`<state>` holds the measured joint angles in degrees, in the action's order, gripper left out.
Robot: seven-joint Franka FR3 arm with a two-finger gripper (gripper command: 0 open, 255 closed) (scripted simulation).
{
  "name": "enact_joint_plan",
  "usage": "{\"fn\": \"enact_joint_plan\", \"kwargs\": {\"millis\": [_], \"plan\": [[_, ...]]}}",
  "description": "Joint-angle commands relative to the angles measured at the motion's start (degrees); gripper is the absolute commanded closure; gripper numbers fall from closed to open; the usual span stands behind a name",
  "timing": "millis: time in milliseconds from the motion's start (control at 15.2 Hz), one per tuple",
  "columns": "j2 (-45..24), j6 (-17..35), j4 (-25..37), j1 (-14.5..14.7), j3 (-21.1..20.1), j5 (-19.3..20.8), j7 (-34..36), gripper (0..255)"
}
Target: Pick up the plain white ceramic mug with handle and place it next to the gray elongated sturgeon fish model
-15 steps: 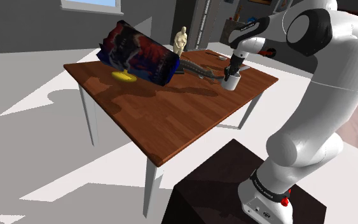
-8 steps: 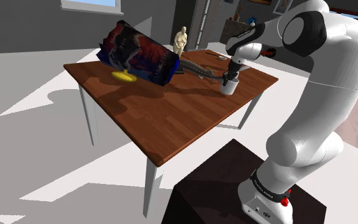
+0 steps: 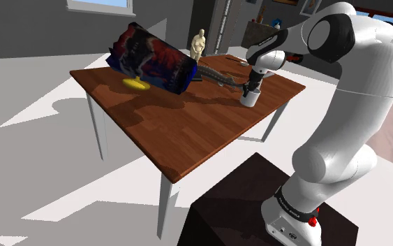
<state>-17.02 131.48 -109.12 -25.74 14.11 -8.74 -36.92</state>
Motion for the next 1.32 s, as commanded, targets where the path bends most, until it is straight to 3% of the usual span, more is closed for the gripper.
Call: {"fn": "enact_joint_plan", "kwargs": {"millis": [0, 66, 132, 462, 726, 1254], "plan": [[0.0, 0.0, 0.0, 0.0, 0.0, 0.0, 0.0, 255], [0.0, 0.0, 0.0, 0.0, 0.0, 0.0, 0.0, 255], [0.0, 0.0, 0.0, 0.0, 0.0, 0.0, 0.0, 0], [0.0, 0.0, 0.0, 0.0, 0.0, 0.0, 0.0, 0], [4.1, -5.9, 2.0, 0.3, 0.6, 1.6, 1.1, 0], [4.1, -5.9, 2.0, 0.3, 0.6, 1.6, 1.1, 0]]}}
